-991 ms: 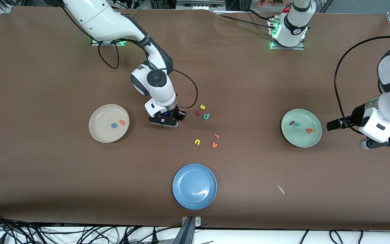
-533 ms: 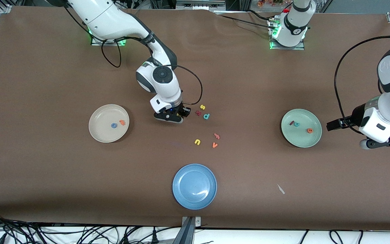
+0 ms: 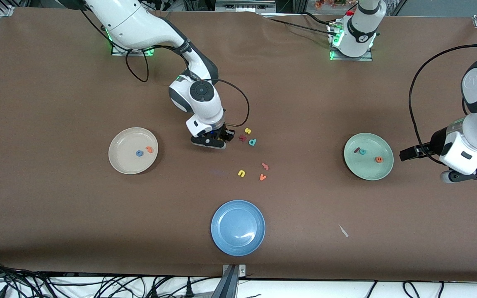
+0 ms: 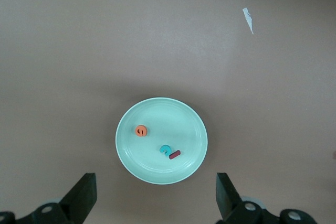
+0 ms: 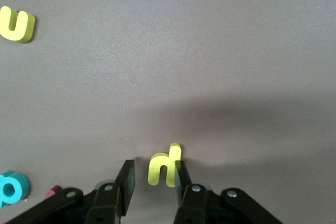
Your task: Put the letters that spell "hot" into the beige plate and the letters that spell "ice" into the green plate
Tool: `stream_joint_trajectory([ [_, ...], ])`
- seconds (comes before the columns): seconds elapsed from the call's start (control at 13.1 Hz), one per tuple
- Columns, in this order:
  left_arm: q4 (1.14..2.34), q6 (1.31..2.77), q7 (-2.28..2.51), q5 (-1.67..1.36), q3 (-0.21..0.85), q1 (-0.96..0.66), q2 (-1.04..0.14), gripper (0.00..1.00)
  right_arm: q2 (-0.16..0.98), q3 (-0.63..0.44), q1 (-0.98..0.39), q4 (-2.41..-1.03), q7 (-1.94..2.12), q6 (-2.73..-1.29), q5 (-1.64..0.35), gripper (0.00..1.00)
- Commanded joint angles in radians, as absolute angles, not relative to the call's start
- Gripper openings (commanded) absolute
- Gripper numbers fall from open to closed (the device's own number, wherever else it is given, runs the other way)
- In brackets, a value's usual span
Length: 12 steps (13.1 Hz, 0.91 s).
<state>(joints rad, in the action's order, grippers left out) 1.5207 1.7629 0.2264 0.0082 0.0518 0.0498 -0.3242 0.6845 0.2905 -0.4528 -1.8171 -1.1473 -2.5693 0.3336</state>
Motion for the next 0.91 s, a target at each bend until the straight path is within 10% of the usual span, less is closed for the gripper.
stream_joint_trajectory([
  [0.0, 1.526, 1.773, 0.201, -0.002, 0.044, 0.044, -0.321, 1.0, 0.686, 0.291, -0.457, -1.815, -1.17, -2.554, 0.356, 0.39],
  [0.84, 1.528, 1.773, 0.202, -0.002, 0.044, 0.04, -0.325, 1.0, 0.683, 0.291, -0.457, -1.815, -1.17, -2.507, 0.357, 0.28],
])
